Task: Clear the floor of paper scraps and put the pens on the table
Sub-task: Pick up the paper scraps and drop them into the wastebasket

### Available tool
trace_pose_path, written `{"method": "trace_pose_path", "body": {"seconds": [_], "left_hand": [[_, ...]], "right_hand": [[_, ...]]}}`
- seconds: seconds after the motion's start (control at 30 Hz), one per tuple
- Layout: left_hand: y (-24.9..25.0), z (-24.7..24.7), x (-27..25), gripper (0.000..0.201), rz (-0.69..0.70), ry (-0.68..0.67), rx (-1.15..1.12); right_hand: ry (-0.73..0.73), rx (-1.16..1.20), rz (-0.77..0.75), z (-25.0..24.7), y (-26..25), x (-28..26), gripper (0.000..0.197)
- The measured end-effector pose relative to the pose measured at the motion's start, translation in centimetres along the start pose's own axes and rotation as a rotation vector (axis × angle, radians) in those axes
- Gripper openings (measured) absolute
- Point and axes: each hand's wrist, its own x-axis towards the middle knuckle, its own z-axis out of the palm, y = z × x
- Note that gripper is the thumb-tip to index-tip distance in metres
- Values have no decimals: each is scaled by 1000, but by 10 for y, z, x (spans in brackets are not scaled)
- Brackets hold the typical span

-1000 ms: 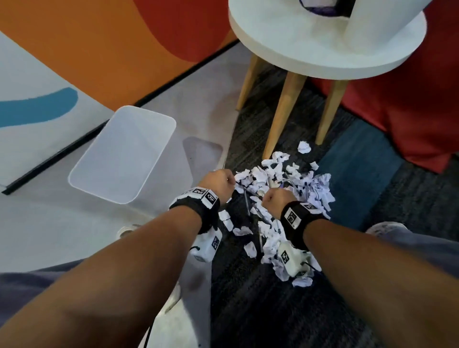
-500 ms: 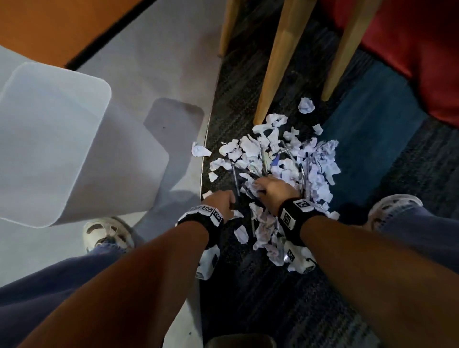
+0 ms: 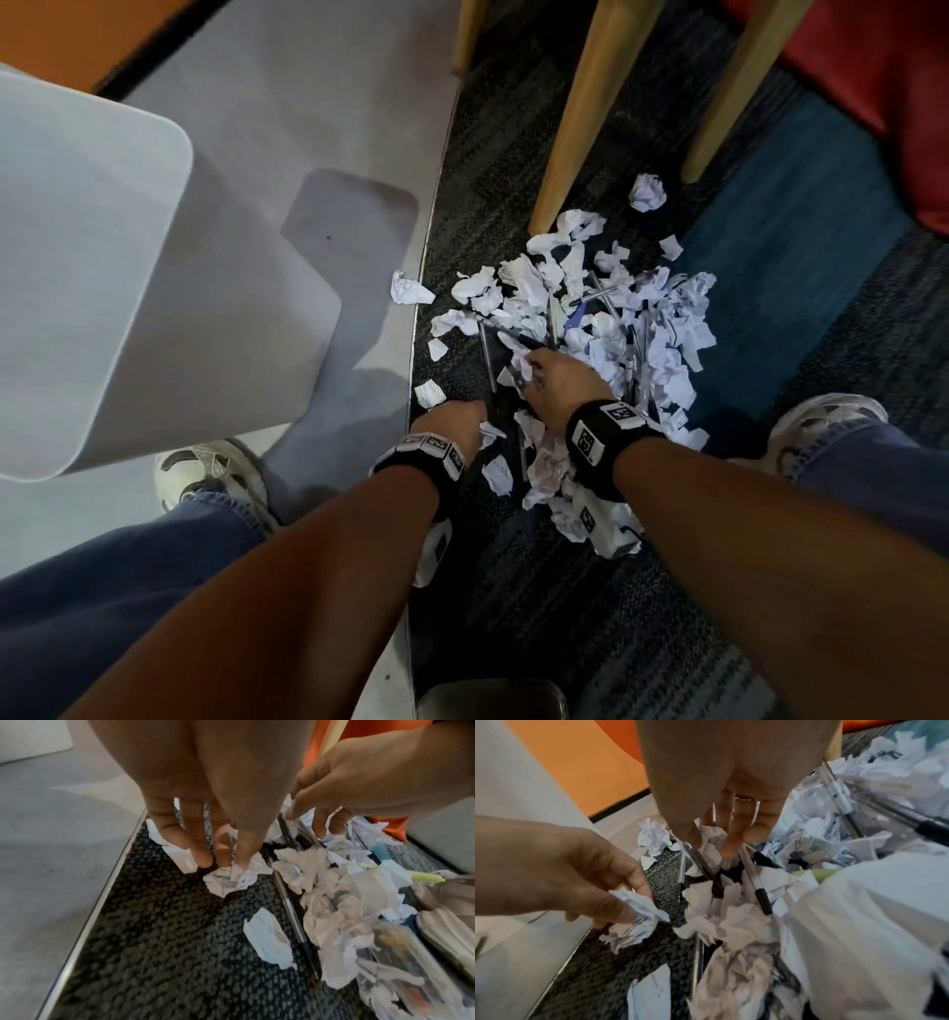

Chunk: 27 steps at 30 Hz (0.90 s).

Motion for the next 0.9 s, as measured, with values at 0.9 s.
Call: {"method": "trace_pose_path", "body": {"seconds": [0.9], "left_hand": [[-6,-199,-229,12,-5,789,-192]], "right_hand": [[487,331,-391,-141,-165,-148,35]]}}
